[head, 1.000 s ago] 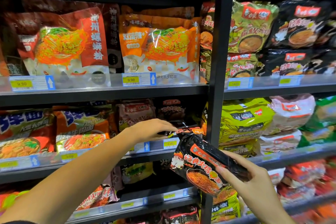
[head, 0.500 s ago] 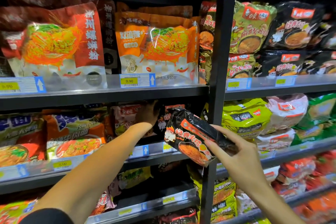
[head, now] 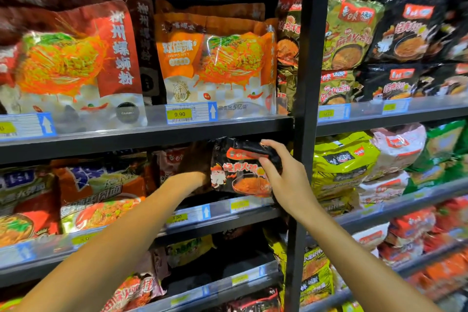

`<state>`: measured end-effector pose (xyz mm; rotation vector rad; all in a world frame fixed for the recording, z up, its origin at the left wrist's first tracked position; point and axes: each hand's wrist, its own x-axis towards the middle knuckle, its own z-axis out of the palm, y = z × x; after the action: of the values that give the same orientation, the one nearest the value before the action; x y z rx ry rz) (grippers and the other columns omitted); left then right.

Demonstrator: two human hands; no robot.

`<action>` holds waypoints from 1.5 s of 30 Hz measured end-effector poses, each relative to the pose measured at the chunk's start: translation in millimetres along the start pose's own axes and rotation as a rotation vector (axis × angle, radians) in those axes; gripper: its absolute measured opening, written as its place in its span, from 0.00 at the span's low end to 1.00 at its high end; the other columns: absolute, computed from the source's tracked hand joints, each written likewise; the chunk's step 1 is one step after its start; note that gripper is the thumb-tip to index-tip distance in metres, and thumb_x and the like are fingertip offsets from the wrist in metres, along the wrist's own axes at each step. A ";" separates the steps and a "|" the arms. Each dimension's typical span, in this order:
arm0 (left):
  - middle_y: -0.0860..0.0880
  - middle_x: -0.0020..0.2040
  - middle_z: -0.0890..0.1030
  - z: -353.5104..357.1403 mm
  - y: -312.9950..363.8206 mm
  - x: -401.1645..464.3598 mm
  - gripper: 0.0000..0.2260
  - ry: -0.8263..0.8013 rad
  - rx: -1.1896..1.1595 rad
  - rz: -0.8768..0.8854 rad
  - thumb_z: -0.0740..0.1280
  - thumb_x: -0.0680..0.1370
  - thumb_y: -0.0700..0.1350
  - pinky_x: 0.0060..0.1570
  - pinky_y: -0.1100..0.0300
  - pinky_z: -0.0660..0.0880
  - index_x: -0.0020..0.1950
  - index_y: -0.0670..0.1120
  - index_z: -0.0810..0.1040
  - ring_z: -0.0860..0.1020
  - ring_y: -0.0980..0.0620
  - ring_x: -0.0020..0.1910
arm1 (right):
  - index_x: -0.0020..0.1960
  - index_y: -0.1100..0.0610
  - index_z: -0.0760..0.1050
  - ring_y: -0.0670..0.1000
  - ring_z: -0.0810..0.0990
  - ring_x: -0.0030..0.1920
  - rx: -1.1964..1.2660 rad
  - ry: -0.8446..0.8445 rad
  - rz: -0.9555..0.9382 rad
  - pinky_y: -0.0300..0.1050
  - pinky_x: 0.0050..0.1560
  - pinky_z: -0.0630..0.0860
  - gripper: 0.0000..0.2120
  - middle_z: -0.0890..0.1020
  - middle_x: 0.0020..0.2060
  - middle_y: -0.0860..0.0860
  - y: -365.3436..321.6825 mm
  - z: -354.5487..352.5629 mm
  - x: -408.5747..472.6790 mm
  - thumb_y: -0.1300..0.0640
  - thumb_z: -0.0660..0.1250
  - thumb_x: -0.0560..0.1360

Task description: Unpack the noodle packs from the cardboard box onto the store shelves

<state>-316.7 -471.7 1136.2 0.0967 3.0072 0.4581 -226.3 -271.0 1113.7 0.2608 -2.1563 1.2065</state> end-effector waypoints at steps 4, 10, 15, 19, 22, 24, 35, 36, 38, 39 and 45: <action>0.39 0.69 0.70 -3.5 -7.5 10.5 0.14 0.273 0.148 0.199 0.62 0.81 0.42 0.70 0.50 0.65 0.66 0.40 0.72 0.67 0.39 0.69 | 0.63 0.55 0.71 0.51 0.78 0.54 -0.142 -0.077 0.062 0.48 0.51 0.73 0.11 0.80 0.54 0.52 11.6 20.4 33.3 0.54 0.62 0.83; 0.43 0.49 0.77 -3.3 -36.8 -10.3 0.11 0.178 0.134 0.187 0.58 0.82 0.47 0.46 0.56 0.68 0.44 0.43 0.72 0.74 0.44 0.50 | 0.73 0.53 0.68 0.58 0.77 0.50 -0.296 -0.104 0.266 0.53 0.50 0.78 0.26 0.74 0.58 0.59 28.1 49.2 52.3 0.68 0.57 0.77; 0.49 0.35 0.70 -2.4 -56.7 -24.6 0.16 0.332 0.114 0.273 0.60 0.82 0.53 0.30 0.57 0.61 0.37 0.47 0.63 0.69 0.53 0.32 | 0.52 0.63 0.78 0.63 0.74 0.62 -0.600 -0.085 0.325 0.52 0.64 0.73 0.07 0.76 0.59 0.64 14.3 59.2 50.6 0.67 0.63 0.76; 0.49 0.36 0.74 2.0 -70.6 -33.9 0.16 0.363 0.139 0.331 0.60 0.81 0.57 0.34 0.55 0.67 0.42 0.46 0.70 0.75 0.47 0.37 | 0.53 0.61 0.79 0.62 0.71 0.67 -0.808 -0.142 0.222 0.52 0.73 0.63 0.08 0.78 0.59 0.61 17.6 58.7 46.7 0.65 0.64 0.76; 0.43 0.53 0.78 10.7 -70.5 -41.2 0.23 0.299 0.124 0.313 0.57 0.82 0.60 0.52 0.51 0.74 0.69 0.46 0.72 0.75 0.40 0.55 | 0.57 0.61 0.75 0.63 0.70 0.66 -0.791 -0.188 0.072 0.53 0.67 0.67 0.09 0.77 0.58 0.61 21.0 54.1 43.7 0.60 0.63 0.79; 0.40 0.64 0.73 19.6 -65.6 -45.4 0.27 0.259 0.087 0.273 0.54 0.81 0.62 0.61 0.48 0.69 0.76 0.50 0.65 0.69 0.36 0.65 | 0.59 0.61 0.74 0.63 0.70 0.64 -0.752 -0.275 0.028 0.55 0.61 0.70 0.13 0.76 0.57 0.61 23.3 52.9 37.4 0.53 0.61 0.81; 0.41 0.62 0.75 30.0 -52.5 -33.0 0.27 0.121 0.167 0.172 0.45 0.80 0.67 0.62 0.45 0.70 0.73 0.57 0.68 0.71 0.36 0.63 | 0.67 0.56 0.73 0.64 0.67 0.69 -0.657 -0.610 0.146 0.58 0.62 0.71 0.29 0.75 0.64 0.60 33.5 53.1 37.0 0.35 0.50 0.81; 0.41 0.63 0.74 29.7 -53.1 -33.1 0.28 0.127 0.175 0.170 0.45 0.80 0.67 0.62 0.45 0.70 0.73 0.57 0.68 0.71 0.37 0.63 | 0.70 0.55 0.70 0.63 0.66 0.70 -0.652 -0.600 0.122 0.58 0.63 0.70 0.30 0.73 0.66 0.59 35.2 51.3 35.0 0.35 0.51 0.81; 0.43 0.65 0.73 30.8 -54.8 -37.8 0.30 0.167 0.197 0.189 0.44 0.79 0.68 0.62 0.45 0.69 0.75 0.55 0.66 0.70 0.38 0.63 | 0.75 0.52 0.65 0.61 0.64 0.72 -0.633 -0.539 0.029 0.57 0.66 0.69 0.29 0.69 0.70 0.57 39.0 46.7 26.4 0.36 0.52 0.82; 0.44 0.66 0.71 32.9 -55.6 -43.1 0.30 0.199 0.195 0.212 0.45 0.79 0.68 0.63 0.46 0.68 0.75 0.54 0.65 0.69 0.39 0.64 | 0.76 0.51 0.63 0.59 0.62 0.73 -0.599 -0.497 -0.028 0.56 0.69 0.68 0.28 0.67 0.72 0.55 40.3 43.4 19.7 0.37 0.53 0.82; 0.51 0.75 0.64 61.1 -46.4 -89.9 0.29 0.461 0.143 0.525 0.48 0.80 0.65 0.73 0.49 0.63 0.74 0.52 0.68 0.60 0.48 0.75 | 0.77 0.48 0.64 0.50 0.56 0.78 -0.365 -0.300 -0.343 0.48 0.76 0.60 0.25 0.62 0.77 0.47 50.6 4.4 -54.0 0.42 0.60 0.82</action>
<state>-223.1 -504.9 1072.1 0.9267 3.4418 0.3358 -209.8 -253.5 1043.6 0.6535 -2.4104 0.5978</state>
